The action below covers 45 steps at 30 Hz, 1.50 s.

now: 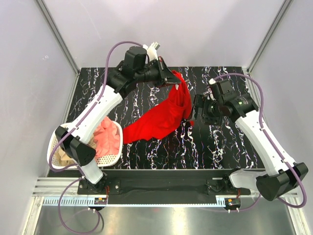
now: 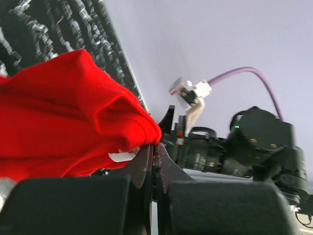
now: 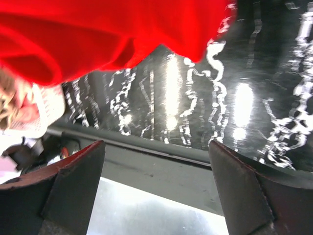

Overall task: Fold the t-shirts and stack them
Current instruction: Move the tshirt to the center of the board

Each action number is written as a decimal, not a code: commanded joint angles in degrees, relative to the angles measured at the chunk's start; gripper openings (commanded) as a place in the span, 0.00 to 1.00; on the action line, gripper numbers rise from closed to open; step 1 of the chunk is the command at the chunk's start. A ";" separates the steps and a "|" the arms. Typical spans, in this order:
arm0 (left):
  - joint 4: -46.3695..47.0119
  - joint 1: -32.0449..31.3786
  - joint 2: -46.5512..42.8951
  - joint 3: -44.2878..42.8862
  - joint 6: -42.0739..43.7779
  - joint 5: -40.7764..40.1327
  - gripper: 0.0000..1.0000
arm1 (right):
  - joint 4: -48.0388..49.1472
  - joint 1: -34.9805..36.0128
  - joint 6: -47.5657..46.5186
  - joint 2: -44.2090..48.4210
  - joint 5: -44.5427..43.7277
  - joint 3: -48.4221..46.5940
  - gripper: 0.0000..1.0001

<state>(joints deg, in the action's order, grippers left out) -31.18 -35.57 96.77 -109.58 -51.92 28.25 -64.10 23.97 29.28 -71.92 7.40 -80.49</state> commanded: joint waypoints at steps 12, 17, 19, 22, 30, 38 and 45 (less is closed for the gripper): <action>-27.71 2.25 5.73 -10.21 21.25 -17.96 0.89 | 6.59 0.20 1.04 -4.19 6.04 4.19 0.91; -19.38 4.72 -11.84 18.74 19.14 -20.77 0.79 | 14.86 0.29 4.37 -10.07 13.85 6.75 0.88; -15.69 5.07 -20.46 29.27 18.61 -20.34 0.73 | 17.85 0.38 5.52 -14.55 15.36 7.10 0.89; -12.51 5.16 -30.13 36.35 17.74 -18.85 0.69 | 23.21 1.17 9.38 -19.12 15.20 7.54 0.90; -15.75 5.16 -38.67 45.59 15.62 -17.35 0.62 | 27.18 1.17 15.55 -34.84 8.69 2.45 0.78; -18.21 5.16 -41.23 45.86 16.94 -17.70 0.56 | 16.82 -0.14 13.62 -36.37 2.37 -6.35 0.00; -19.54 3.85 -33.42 42.17 21.86 -17.88 0.55 | 8.92 -15.94 6.51 -22.06 7.45 2.43 0.02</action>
<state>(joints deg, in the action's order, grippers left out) -51.40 -30.74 60.27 -64.18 -33.50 10.24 -48.51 16.62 40.49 -101.84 14.06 -80.99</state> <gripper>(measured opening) 0.549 0.033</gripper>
